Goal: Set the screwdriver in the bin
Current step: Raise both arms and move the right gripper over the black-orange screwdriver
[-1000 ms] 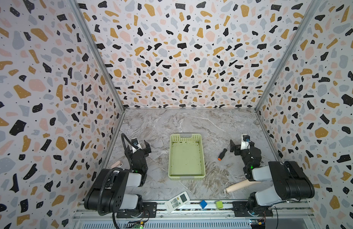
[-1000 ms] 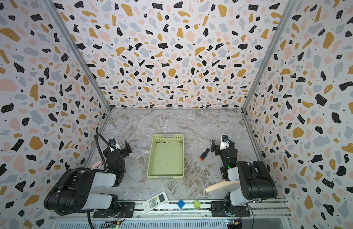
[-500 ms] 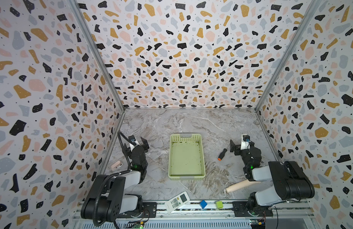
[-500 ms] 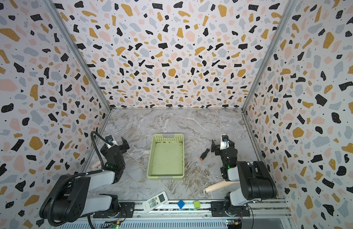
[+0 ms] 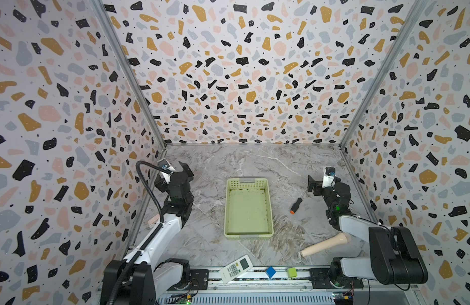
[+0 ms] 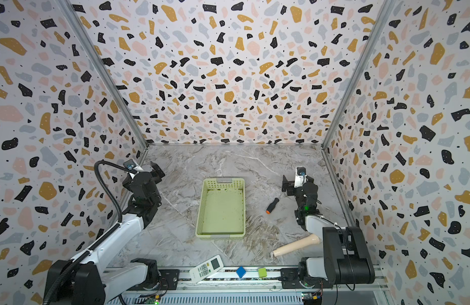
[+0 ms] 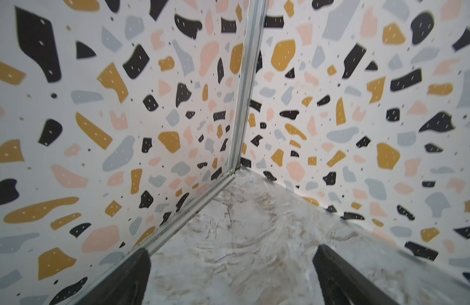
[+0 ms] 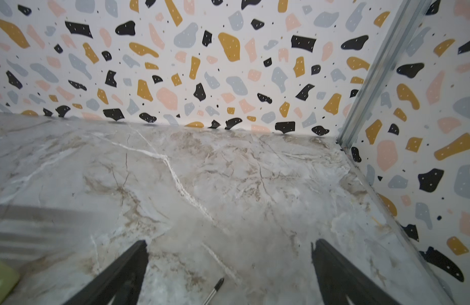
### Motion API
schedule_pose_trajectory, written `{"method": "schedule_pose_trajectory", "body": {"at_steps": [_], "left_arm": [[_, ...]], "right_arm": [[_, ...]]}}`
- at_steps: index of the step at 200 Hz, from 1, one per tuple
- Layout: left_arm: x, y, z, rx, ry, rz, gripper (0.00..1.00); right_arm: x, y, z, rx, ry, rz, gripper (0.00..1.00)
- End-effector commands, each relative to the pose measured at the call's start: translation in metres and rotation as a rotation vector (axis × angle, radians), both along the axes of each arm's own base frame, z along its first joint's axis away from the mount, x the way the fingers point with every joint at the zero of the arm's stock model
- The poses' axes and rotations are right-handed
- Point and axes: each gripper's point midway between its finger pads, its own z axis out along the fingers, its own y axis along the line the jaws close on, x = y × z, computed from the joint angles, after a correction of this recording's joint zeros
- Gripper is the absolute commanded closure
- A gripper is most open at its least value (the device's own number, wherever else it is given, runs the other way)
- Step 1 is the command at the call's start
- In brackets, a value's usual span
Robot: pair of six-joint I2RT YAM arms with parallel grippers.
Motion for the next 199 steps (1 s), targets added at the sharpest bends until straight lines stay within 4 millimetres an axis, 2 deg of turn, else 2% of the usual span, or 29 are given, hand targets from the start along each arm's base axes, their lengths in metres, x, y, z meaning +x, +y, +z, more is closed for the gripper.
{"method": "schedule_pose_trajectory", "body": {"at_steps": [1, 22, 31, 42, 53, 75, 87, 107, 120, 136, 160, 178, 199], "left_arm": [[0.003, -0.014, -0.011, -0.013, 0.084, -0.104, 0.01], [0.011, -0.026, -0.01, -0.005, 0.159, -0.179, 0.0], [0.016, -0.038, -0.009, 0.032, 0.183, -0.262, 0.0], [0.021, -0.053, -0.006, 0.087, 0.189, -0.358, 0.01], [0.024, -0.058, 0.0, 0.108, 0.153, -0.389, 0.0], [0.036, -0.071, 0.012, 0.104, 0.107, -0.456, 0.01], [0.045, -0.082, 0.015, 0.091, 0.11, -0.51, 0.0], [0.055, -0.096, 0.003, 0.065, 0.134, -0.582, 0.0], [0.056, -0.103, -0.009, 0.039, 0.147, -0.616, 0.01], [0.055, -0.116, -0.011, 0.035, 0.149, -0.669, 0.01], [0.053, -0.126, -0.01, 0.029, 0.133, -0.692, 0.0], [0.055, -0.133, -0.01, 0.041, 0.161, -0.71, 0.01], [0.054, -0.136, -0.012, 0.045, 0.152, -0.718, 0.01]], "right_arm": [[0.002, 0.0, 0.019, 0.075, 0.059, -0.012, 0.01], [0.002, 0.011, 0.046, 0.132, 0.065, 0.035, 0.01], [0.0, 0.016, 0.055, 0.139, 0.062, 0.05, 0.01], [-0.003, 0.017, 0.062, 0.139, 0.059, 0.051, 0.01], [-0.006, 0.015, 0.068, 0.144, 0.051, 0.036, 0.01], [-0.01, 0.018, 0.071, 0.166, 0.093, 0.045, 0.01], [-0.012, 0.012, 0.066, 0.215, 0.162, -0.039, 0.01], [-0.016, 0.029, 0.062, 0.175, 0.232, -0.002, 0.01], [-0.019, 0.032, 0.06, 0.179, 0.274, -0.068, 0.01], [-0.024, 0.032, 0.047, 0.232, 0.381, -0.167, 0.01], [-0.034, 0.04, 0.008, 0.302, 0.582, -0.236, 0.01], [-0.044, 0.044, -0.018, 0.318, 0.661, -0.303, 0.01], [-0.063, 0.037, -0.046, 0.348, 0.756, -0.442, 0.02]]}}
